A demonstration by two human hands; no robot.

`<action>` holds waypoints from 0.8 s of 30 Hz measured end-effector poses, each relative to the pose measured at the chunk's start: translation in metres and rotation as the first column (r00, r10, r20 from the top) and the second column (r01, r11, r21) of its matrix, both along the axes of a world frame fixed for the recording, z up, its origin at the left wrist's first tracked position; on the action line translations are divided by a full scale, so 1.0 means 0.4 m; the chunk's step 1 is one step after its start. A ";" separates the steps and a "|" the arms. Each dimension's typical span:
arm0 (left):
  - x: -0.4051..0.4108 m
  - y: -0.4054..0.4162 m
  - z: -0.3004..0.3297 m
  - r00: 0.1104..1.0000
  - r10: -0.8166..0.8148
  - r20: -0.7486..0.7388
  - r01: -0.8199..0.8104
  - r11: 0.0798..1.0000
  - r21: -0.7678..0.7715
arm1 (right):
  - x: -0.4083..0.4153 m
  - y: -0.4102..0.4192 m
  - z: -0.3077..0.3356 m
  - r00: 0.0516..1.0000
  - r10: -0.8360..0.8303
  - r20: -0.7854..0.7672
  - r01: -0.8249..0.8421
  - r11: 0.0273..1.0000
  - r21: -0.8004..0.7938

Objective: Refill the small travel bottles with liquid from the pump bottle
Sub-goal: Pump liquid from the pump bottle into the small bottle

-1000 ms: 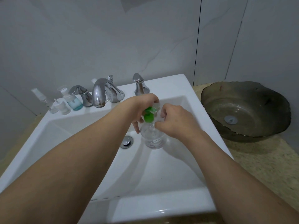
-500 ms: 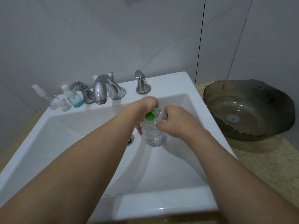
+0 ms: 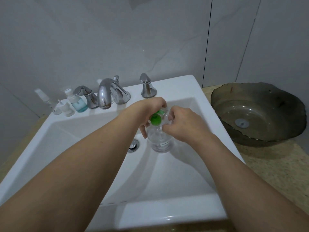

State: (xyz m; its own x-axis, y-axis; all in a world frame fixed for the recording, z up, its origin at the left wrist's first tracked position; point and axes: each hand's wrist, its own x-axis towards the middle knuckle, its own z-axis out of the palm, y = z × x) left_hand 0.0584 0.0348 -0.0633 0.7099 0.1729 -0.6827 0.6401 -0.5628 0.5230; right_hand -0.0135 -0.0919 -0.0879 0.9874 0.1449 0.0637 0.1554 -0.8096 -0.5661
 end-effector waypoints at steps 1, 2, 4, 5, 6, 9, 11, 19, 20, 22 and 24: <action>0.000 -0.003 -0.006 1.000 0.001 0.006 -0.001 1.000 0.008 | 0.001 -0.001 -0.003 1.000 0.001 -0.008 -0.001 1.000 -0.005; 0.000 -0.006 -0.014 1.000 0.006 0.009 -0.006 1.000 0.011 | 0.003 0.000 -0.007 1.000 0.005 -0.022 -0.005 1.000 -0.013; -0.001 -0.008 -0.027 1.000 0.014 0.016 -0.014 1.000 0.007 | 0.002 0.001 -0.012 0.998 0.015 -0.058 -0.016 1.000 -0.020; -0.001 -0.008 -0.030 1.000 0.017 0.023 -0.017 1.000 0.003 | 0.002 0.001 -0.012 0.997 0.019 -0.072 -0.020 1.000 -0.018; -0.001 -0.009 -0.032 1.000 0.016 0.024 -0.016 1.000 -0.001 | 0.002 0.001 -0.012 0.997 0.018 -0.081 -0.019 1.000 -0.014; -0.004 -0.010 -0.032 1.000 0.007 0.022 -0.007 1.000 0.000 | 0.002 0.000 -0.011 0.997 0.015 -0.069 -0.016 1.000 -0.016; -0.008 -0.006 -0.029 1.000 0.012 0.026 -0.012 1.000 -0.004 | 0.002 0.000 -0.011 0.999 0.015 -0.041 -0.016 0.999 -0.030; -0.002 -0.002 0.023 0.999 0.031 -0.019 -0.032 0.998 -0.050 | 0.006 -0.002 -0.002 1.000 -0.006 0.024 0.006 1.000 -0.001; -0.004 -0.004 0.024 0.999 0.033 -0.021 -0.034 0.998 -0.046 | 0.006 -0.003 -0.002 1.000 -0.009 0.023 0.008 1.000 0.004; -0.005 -0.002 0.020 0.999 0.042 -0.023 -0.042 0.998 -0.040 | 0.006 -0.002 -0.003 1.000 -0.008 0.012 0.008 1.000 0.012; -0.004 -0.002 0.013 0.999 0.045 -0.021 -0.045 0.999 -0.030 | 0.007 -0.001 -0.004 1.000 -0.003 0.002 0.003 1.000 0.023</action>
